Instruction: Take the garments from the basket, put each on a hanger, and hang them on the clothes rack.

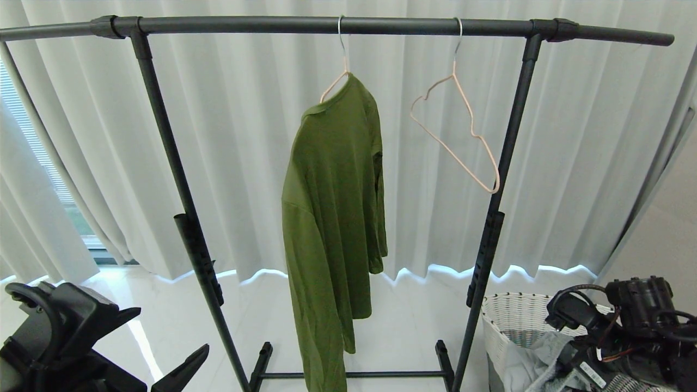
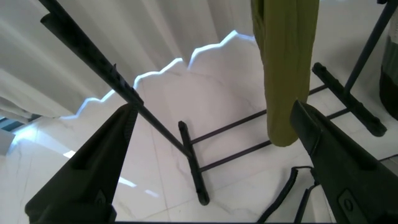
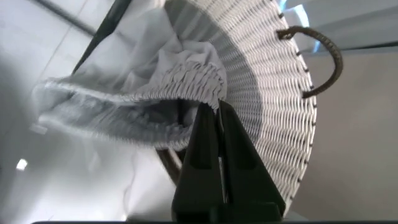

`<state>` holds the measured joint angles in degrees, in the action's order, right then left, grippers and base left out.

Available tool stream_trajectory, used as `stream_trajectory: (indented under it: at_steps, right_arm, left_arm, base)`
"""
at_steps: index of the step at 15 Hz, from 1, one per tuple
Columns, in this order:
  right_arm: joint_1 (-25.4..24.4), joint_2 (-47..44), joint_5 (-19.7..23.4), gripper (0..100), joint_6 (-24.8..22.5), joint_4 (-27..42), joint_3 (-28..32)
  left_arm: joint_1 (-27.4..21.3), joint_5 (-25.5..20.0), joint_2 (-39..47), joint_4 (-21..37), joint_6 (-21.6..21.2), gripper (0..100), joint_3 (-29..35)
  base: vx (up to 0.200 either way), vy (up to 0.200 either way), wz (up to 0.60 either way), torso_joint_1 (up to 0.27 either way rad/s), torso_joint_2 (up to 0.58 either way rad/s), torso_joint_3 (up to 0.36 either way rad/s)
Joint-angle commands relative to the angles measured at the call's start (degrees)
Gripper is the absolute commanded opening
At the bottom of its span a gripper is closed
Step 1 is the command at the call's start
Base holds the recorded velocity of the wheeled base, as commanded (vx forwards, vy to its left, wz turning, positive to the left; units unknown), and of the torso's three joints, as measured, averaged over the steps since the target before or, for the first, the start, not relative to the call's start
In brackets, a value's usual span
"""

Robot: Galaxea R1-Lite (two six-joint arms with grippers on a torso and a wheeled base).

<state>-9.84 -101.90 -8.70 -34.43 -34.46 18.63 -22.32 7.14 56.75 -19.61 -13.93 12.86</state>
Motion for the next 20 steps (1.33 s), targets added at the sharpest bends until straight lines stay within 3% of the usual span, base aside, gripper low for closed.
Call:
stream_trajectory:
  at_steps: [1, 4, 7, 12, 15, 17, 20]
  right_arm:
    - [-1.0, 10.8, 0.0, 0, 1.4, 14.7, 11.5]
    - [-4.8, 17.5, 0.1, 0, 7.0, 33.3, 22.2]
    - [-9.8, 21.5, 0.1, 0, 11.5, 41.5, 27.3]
    - [-16.1, 23.5, 0.1, 0, 13.6, 46.6, 33.0]
    - [-21.7, 23.2, 0.1, 0, 18.0, 46.8, 36.7]
    - [-26.1, 23.2, 0.2, 0, 21.3, 46.7, 39.6]
    - [-32.6, 22.4, 0.4, 0, 26.3, 46.7, 44.0]
  left_arm:
    - [0.0, 0.3, -1.5, 0.1, -0.1, 100, -1.4]
    - [0.1, 0.4, -3.7, 0.1, -0.7, 100, -3.4]
    - [0.1, 0.4, -4.0, 0.1, -1.4, 100, -3.4]
    - [0.0, -0.1, -4.0, 0.1, -1.4, 100, -2.6]
    - [-2.8, -3.7, -1.2, 0.0, 0.2, 100, 2.8]
    - [-8.3, -6.4, 3.6, 0.0, 5.1, 100, 8.9]
    - [-18.8, -6.1, 13.6, 0.0, 10.9, 100, 16.6]
  base:
    - [0.000, 0.000, 0.00, 0.000, 0.00, 0.000]
    - [-0.200, 0.000, 0.00, 0.006, 0.00, 0.002]
    - [-0.200, 0.000, 0.00, 0.001, 0.00, 0.002]
    - [-0.200, 0.000, 0.00, 0.002, 0.00, 0.002]
    - [0.000, 0.000, 0.00, 0.000, 0.00, 0.000]
    - [0.000, 0.000, 0.00, 0.000, 0.00, 0.000]
    - [0.000, 0.000, 0.00, 0.000, 0.00, 0.000]
